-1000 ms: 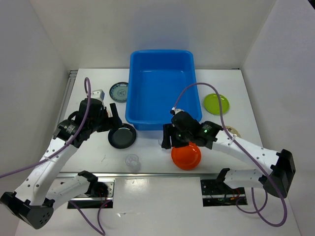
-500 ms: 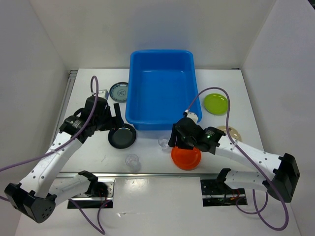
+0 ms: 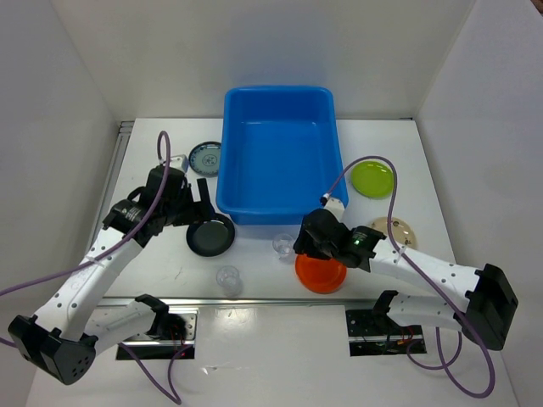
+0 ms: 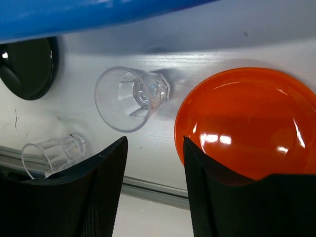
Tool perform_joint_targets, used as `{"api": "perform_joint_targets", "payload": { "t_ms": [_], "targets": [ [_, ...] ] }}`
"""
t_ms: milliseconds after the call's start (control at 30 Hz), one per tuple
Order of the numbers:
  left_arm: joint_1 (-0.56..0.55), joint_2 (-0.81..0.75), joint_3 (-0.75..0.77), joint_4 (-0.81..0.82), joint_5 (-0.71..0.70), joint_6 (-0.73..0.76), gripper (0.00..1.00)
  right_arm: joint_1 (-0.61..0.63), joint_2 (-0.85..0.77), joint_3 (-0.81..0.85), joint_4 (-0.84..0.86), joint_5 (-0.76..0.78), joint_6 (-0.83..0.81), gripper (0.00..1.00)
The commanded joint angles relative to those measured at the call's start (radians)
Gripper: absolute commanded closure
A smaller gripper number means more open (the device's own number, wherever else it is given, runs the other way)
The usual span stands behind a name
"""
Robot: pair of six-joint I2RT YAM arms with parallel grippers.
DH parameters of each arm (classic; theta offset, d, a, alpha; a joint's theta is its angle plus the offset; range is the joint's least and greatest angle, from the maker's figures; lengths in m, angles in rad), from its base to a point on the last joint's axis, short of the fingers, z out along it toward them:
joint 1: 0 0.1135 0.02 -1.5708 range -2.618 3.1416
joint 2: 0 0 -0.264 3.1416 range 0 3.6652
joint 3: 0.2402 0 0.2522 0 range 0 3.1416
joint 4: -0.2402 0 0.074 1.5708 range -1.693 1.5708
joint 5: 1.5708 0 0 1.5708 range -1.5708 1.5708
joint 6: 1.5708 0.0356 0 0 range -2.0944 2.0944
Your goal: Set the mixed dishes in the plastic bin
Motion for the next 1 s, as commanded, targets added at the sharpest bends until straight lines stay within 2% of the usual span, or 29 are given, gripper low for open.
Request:
{"api": "perform_joint_targets", "payload": {
  "t_ms": [0,133,333,400,567,867,967],
  "targets": [
    [0.004,-0.007,-0.015,0.03,0.022,-0.003,0.0,0.004,0.008,0.044,0.061,0.075,0.021,0.46],
    [0.004,-0.007,-0.016,0.03,0.004,0.006,0.0,0.015,0.059,0.044,0.082,0.106,0.053,0.55],
    [0.004,-0.007,-0.016,0.03,-0.019,0.006,0.0,0.134,0.154,0.033,0.148,0.189,0.113,0.56],
    [0.004,-0.007,-0.016,0.03,-0.029,0.015,0.0,0.188,0.191,0.045,0.148,0.244,0.151,0.6],
    [0.004,0.003,-0.016,0.03,-0.029,0.024,0.0,0.234,0.284,0.094,0.139,0.321,0.187,0.62],
    [0.004,0.003,-0.025,0.03,-0.029,0.024,0.0,0.234,0.14,0.084,0.035,0.356,0.246,0.62],
    [0.004,0.003,-0.025,0.03,-0.019,0.024,0.0,0.234,0.082,0.071,0.026,0.365,0.256,0.58]
  ]
}}
